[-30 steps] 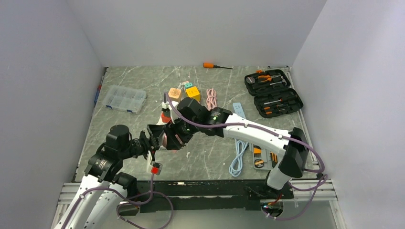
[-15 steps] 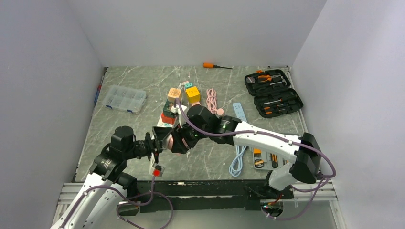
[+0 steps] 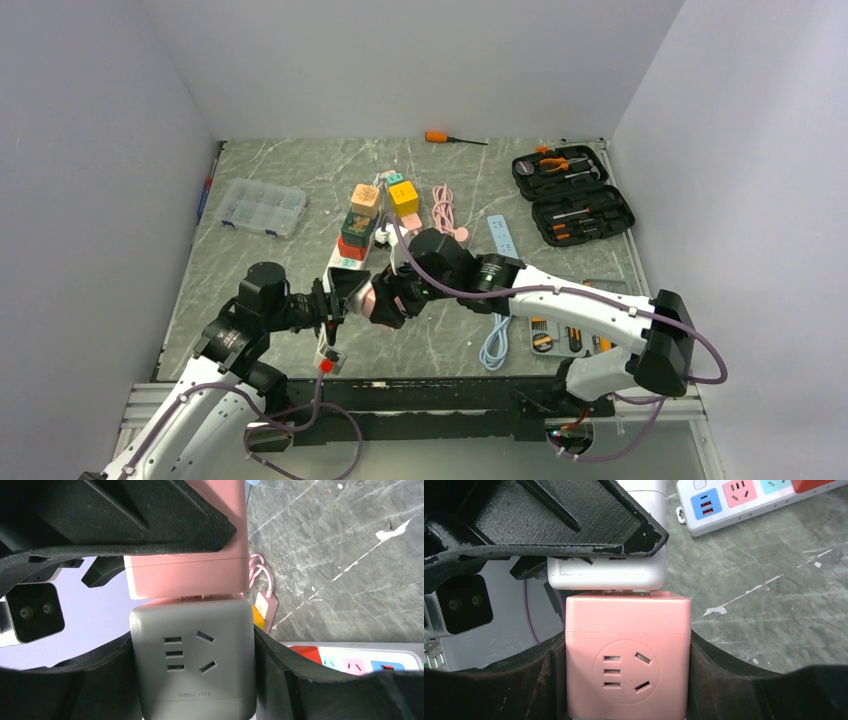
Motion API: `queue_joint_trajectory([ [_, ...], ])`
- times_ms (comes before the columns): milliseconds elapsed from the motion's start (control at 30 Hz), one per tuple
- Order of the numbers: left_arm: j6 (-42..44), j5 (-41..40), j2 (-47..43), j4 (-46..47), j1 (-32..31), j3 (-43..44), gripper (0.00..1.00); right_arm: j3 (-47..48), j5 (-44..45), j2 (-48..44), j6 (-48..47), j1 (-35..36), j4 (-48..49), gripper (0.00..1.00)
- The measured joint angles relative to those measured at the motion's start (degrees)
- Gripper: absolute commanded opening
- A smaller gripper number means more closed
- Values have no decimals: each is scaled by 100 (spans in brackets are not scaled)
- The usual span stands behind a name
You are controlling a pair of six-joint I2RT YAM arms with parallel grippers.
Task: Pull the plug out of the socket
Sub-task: Remove the plug from the socket, then place the plug at the center of the board.
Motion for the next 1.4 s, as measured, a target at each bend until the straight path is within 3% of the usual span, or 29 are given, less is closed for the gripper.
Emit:
queue_joint_trajectory([
  [100, 52, -52, 83, 50, -33, 0, 0, -116, 46, -125, 26, 0, -42, 0],
  [267, 199, -1703, 208, -59, 326, -129, 0, -505, -203, -918, 225, -26, -1416, 0],
  [467, 219, -2385, 267, -221, 334, -297, 0, -719, -240, -1121, 310, -17, -1762, 0],
  [600, 52, -2455, 254, -341, 334, -286, 0, -1075, 133, -1119, 448, -249, -1803, 0],
  [867, -728, -2229, -103, -1521, 332, 83, 2, -1956, 1051, -787, 1016, -1770, -1080, 0],
  [1167, -2273, -2177, 393, -2186, 332, 881, 3, -2020, 2072, 597, 1432, -1875, -249, 0],
  [1267, -2647, -2138, 483, -2212, 330, 1005, 3, -2009, 2319, 713, 1517, -1878, 11, 14],
  [1333, -2841, -2098, 564, -2236, 323, 1102, 3, -2009, 2422, 756, 1558, -1878, 144, 38],
  [1400, -3058, -2094, 706, -2234, 297, 1215, 3, -2013, 2476, 780, 1593, -1882, 232, 54],
])
